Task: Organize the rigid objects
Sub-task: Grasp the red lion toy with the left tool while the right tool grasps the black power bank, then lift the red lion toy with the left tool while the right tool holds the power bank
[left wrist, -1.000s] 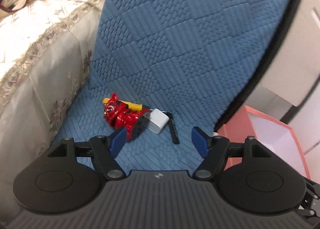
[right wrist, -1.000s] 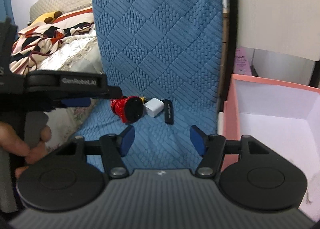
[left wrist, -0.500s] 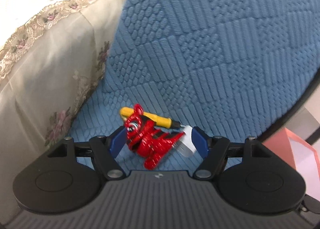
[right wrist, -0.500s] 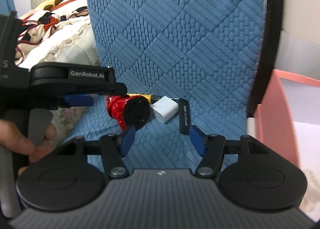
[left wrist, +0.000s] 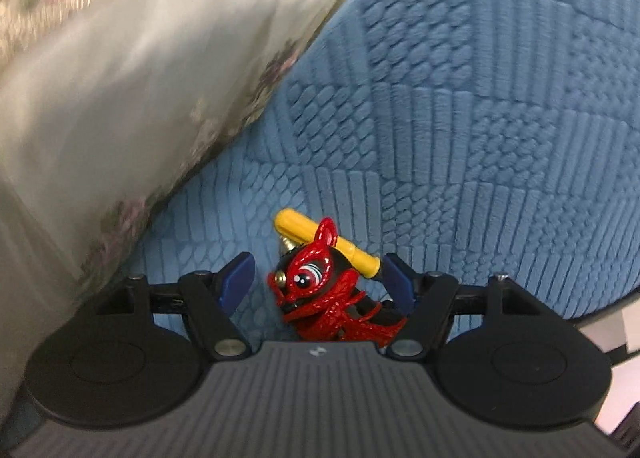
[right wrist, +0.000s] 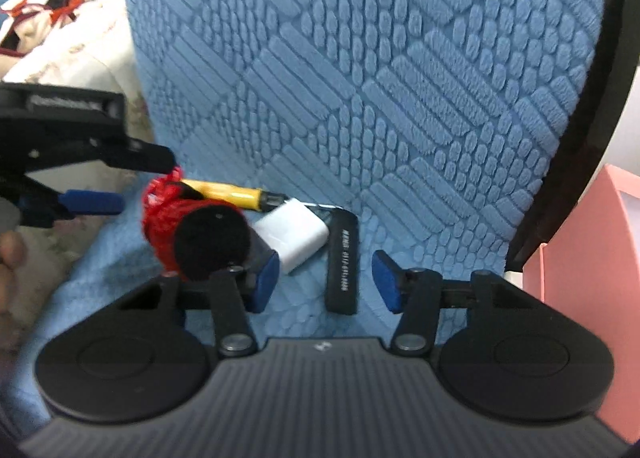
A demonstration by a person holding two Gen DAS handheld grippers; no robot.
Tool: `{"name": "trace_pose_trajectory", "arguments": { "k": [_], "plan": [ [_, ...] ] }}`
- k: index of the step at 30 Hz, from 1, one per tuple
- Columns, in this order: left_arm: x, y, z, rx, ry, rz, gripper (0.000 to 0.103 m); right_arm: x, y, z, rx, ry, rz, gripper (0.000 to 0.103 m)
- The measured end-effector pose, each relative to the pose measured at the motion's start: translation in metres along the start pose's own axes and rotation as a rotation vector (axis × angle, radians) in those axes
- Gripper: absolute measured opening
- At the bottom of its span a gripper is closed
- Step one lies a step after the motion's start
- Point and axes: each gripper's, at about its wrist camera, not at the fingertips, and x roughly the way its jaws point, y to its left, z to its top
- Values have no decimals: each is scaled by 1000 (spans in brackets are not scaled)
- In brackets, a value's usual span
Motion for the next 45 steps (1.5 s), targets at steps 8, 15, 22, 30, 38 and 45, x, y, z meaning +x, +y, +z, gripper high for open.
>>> {"name": "trace_pose_trajectory", "arguments": {
  "k": [8,15,22,30,38,45],
  "plan": [
    [22,14,4,-105,68,-16,69,22,7,-1,-69,19,-7,48],
    [40,16,2,-149,115,-27,66,43,11,-1,-118,36,-50,42],
    [44,4,-1,-97,92,-11,66,51,8,-1,-110,42,-69,23],
    [28,-23,-7,70,43,18,65,36,-17,6,54,66,4,22],
    [13,-58,-23,308,-15,67,66,16,-32,4,122,78,69,13],
    [1,-71,-33,448,-48,97,66,16,-25,2,21,68,74,15]
  ]
}}
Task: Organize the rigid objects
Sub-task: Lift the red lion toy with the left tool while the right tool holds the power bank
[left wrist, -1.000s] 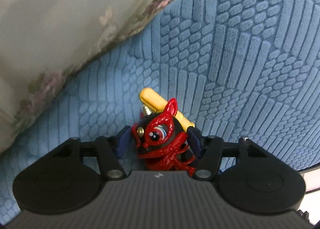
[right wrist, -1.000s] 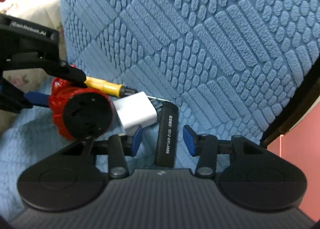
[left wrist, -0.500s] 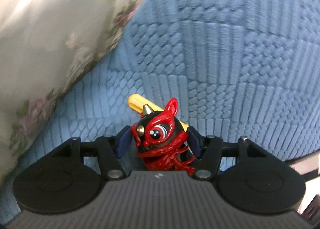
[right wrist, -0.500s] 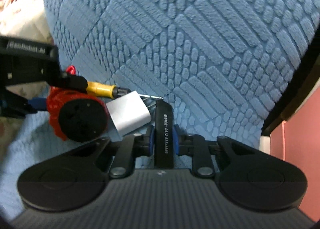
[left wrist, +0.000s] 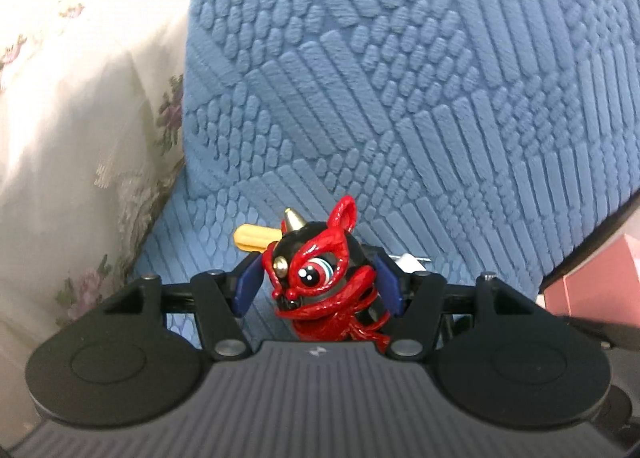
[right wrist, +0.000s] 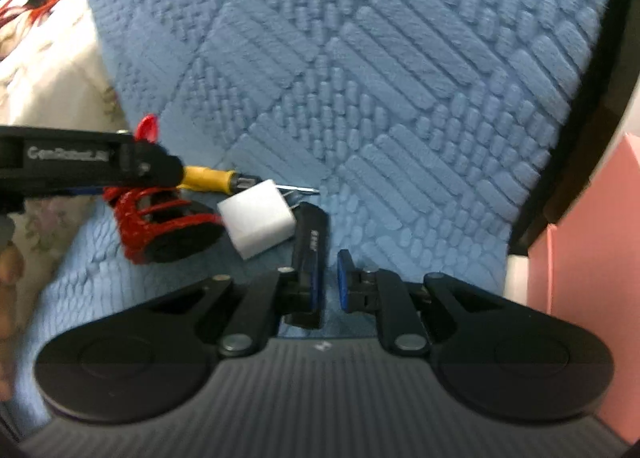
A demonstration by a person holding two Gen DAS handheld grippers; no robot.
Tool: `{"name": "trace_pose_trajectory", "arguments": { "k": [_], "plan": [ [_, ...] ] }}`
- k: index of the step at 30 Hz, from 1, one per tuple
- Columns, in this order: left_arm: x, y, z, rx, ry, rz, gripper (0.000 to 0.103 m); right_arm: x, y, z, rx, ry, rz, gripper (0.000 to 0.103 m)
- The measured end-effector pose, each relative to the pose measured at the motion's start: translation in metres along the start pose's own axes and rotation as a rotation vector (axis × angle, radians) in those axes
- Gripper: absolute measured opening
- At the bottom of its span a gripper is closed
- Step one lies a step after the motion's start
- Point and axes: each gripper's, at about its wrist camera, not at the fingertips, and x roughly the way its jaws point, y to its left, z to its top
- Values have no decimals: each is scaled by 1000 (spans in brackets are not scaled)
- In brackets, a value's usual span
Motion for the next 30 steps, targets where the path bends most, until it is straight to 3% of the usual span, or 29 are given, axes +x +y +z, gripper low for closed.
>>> {"name": "trace_pose_trajectory", "arguments": {
  "k": [4,7,13,22,30],
  "plan": [
    [0,-5,-3,30,4,-13,66,10,9,3,-45,8,19,17],
    [-3,-8,-4,28,6,-28,66,21,12,0,-79,36,-5,26],
    [1,3,-7,-64,55,-112,67,32,17,-5,-116,3,-20,27],
    [-5,1,-12,-50,89,-128,67,23,-4,5,36,-22,-33,11],
    [-20,8,-18,-36,77,-192,67,26,-21,7,151,8,36,12]
  ]
}}
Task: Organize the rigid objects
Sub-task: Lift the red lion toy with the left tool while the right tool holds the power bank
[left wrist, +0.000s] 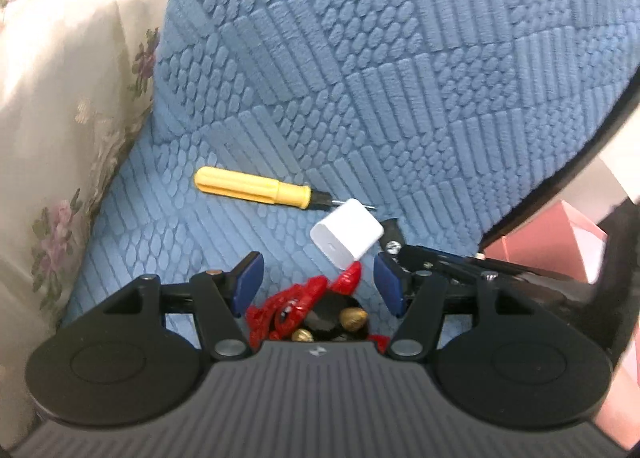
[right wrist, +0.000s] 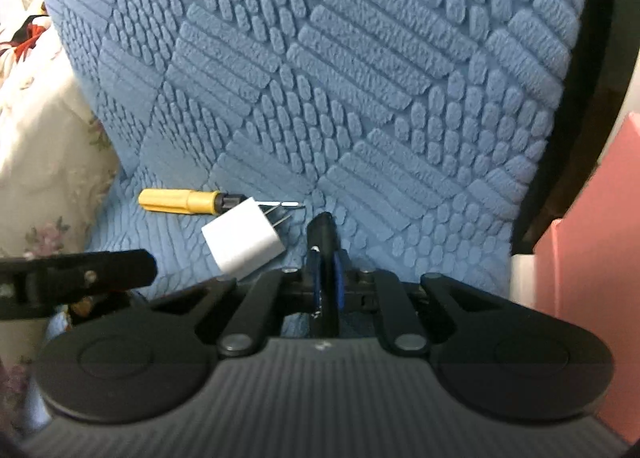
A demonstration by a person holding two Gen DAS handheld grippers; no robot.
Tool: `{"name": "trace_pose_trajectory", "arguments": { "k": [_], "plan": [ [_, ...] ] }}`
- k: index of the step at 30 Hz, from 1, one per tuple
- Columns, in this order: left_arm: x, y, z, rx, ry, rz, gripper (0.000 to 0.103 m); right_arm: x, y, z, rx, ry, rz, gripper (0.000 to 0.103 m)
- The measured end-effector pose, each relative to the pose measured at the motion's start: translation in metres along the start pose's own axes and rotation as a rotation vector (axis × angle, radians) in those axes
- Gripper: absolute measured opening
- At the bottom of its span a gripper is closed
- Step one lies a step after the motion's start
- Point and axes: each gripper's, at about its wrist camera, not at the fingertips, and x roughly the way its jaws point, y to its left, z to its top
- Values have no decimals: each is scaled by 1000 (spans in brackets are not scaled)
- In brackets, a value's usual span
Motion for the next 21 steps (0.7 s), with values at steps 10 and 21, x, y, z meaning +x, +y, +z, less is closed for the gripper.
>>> {"name": "trace_pose_trajectory", "arguments": {
  "k": [10,21],
  "plan": [
    [-18,-1,-11,38,24,-47,76,4,-2,2,12,38,53,36],
    [-6,-2,-18,106,62,19,78,5,21,-2,-156,48,-56,27]
  ]
}}
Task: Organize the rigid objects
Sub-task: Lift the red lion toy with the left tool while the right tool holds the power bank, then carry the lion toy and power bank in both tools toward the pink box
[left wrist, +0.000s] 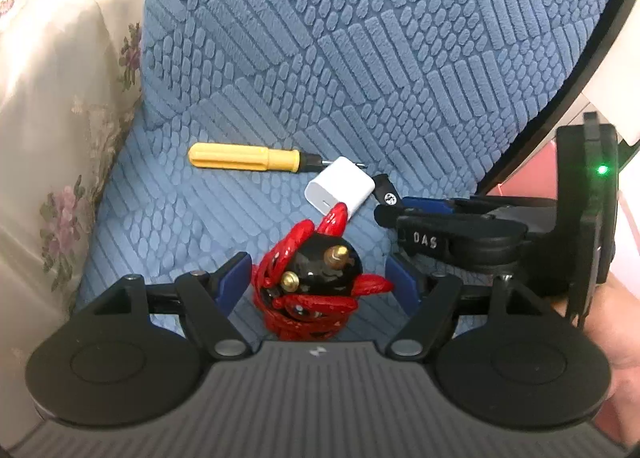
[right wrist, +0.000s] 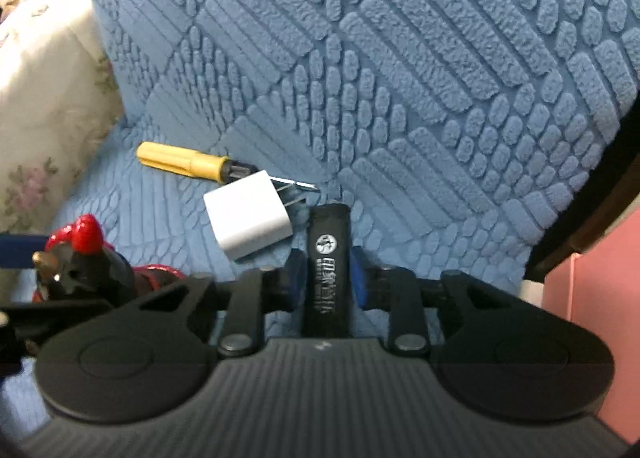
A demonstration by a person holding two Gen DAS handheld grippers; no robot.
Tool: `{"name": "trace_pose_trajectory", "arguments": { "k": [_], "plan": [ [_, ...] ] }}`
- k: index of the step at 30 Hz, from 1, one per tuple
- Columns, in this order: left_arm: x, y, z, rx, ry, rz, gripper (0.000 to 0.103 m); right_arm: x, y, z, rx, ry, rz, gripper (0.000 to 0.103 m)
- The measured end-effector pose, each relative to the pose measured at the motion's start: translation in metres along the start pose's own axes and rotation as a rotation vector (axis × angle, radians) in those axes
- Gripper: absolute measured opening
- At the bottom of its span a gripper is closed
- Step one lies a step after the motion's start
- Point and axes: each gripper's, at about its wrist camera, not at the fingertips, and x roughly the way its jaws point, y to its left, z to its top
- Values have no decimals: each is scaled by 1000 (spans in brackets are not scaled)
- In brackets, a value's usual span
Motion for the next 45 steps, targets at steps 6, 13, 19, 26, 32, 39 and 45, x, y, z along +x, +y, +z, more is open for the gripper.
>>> {"name": "trace_pose_trajectory", "arguments": {
  "k": [6,13,19,26,32,39,45],
  "plan": [
    [6,-3,-2,12,18,14,78,-15,-9,0,52,-21,10,26],
    [10,-11,-4,29,21,49,78,-52,-17,1,106,-72,40,5],
    [10,-13,-4,31,20,57,78,-63,-25,-1,137,-68,44,6],
    [13,-9,-4,-3,9,48,76,-42,-34,-7,190,-8,9,9],
    [13,-11,-6,10,2,52,75,-31,-41,-9,244,18,67,32],
    [10,-11,-6,7,-9,65,75,-25,-17,-12,73,20,9,35],
    [9,-9,-4,-16,-11,59,75,-22,-13,-13,42,5,-29,26]
  ]
}}
